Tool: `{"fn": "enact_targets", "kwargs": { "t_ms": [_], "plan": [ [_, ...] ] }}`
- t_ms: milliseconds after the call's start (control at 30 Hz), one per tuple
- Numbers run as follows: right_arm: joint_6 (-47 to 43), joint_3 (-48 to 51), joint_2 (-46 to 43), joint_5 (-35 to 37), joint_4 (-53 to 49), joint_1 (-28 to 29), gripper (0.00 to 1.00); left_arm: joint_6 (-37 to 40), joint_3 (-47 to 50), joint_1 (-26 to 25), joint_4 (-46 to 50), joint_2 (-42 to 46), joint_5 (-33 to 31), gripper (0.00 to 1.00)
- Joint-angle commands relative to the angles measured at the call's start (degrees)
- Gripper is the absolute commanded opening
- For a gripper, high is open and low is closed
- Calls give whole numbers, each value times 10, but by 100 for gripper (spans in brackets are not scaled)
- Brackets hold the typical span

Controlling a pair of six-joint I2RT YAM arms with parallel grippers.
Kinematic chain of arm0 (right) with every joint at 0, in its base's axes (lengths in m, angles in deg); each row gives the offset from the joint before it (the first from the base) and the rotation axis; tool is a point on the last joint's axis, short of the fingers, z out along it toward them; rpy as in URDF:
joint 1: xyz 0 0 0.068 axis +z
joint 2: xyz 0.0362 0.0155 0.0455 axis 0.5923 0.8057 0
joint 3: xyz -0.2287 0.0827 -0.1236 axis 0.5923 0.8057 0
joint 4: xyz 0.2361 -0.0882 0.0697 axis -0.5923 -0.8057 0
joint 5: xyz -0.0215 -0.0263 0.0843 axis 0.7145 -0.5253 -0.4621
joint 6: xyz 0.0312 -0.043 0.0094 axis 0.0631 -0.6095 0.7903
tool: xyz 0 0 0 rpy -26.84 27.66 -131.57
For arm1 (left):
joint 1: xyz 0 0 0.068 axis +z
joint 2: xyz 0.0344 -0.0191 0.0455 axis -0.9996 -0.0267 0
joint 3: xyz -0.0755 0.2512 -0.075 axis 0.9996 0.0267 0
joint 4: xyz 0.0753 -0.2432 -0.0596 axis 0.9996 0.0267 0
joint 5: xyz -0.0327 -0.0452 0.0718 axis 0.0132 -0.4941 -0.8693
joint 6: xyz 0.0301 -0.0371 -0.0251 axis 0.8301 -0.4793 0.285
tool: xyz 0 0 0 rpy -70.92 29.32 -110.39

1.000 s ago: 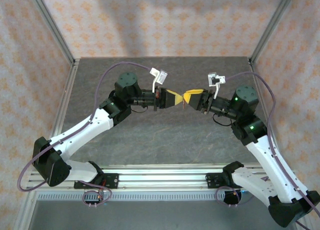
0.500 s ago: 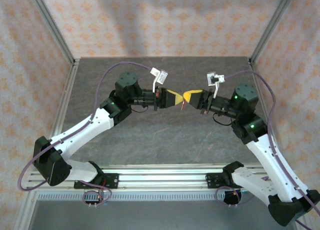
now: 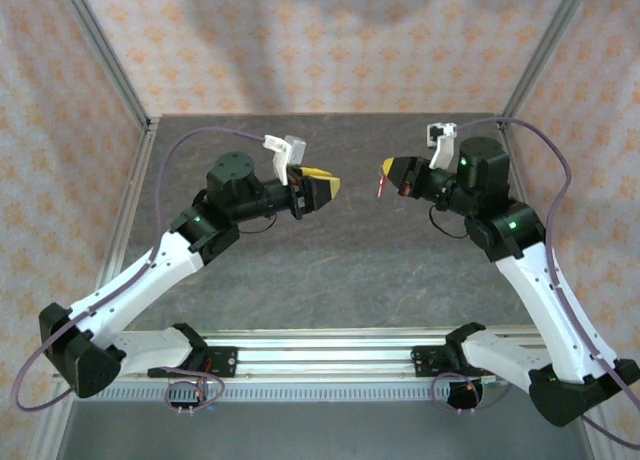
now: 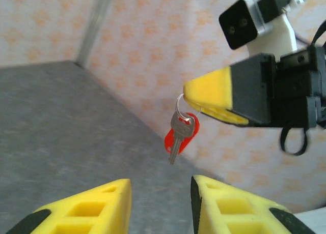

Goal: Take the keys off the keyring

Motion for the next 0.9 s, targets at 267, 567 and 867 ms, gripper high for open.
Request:
{"fn": "enact_targets", "kwargs": {
  "t_ms": [267,567,867],
  "plan": [
    [107,-6,-3,129,-72,33,2,266,-12,-179,30,-27,-404,45],
    [141,22,-11,128,-36,54,2,370,1,-234,-97,-61,-469,63],
    [155,32,-20,120,-13,60,2,392,-44,-241,-71,-103,-441,69]
  ]
}}
